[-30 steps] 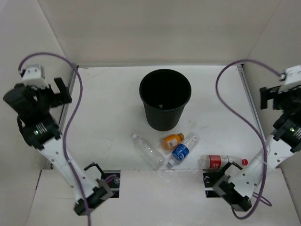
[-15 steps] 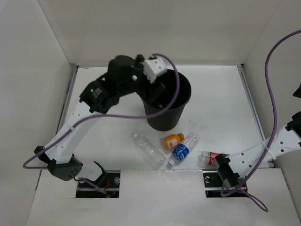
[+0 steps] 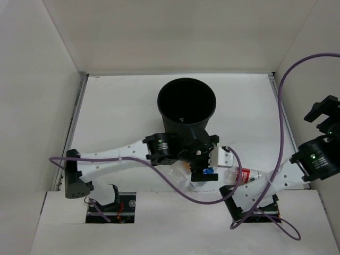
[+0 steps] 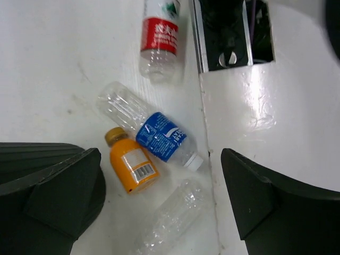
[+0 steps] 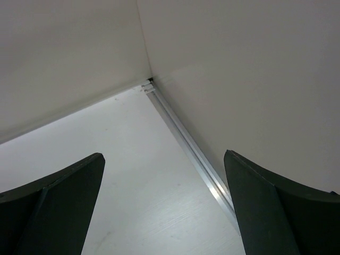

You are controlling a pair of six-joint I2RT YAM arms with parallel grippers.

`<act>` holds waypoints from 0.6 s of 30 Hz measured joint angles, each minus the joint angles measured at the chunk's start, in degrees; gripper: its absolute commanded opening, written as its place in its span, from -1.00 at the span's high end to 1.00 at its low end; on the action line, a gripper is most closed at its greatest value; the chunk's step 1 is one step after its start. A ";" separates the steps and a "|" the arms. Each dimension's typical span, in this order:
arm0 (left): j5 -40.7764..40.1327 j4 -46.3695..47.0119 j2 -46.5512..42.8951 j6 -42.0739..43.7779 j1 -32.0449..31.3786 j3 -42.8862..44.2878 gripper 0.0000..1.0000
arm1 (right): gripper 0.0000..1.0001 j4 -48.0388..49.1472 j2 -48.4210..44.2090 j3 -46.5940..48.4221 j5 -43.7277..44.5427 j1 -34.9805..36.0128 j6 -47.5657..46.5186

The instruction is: Put the plastic bottles in the bin

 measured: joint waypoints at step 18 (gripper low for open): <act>4.90 26.56 16.57 1.66 5.88 -3.45 -1.00 | -1.00 1.20 -0.13 12.13 -16.24 -1.49 18.58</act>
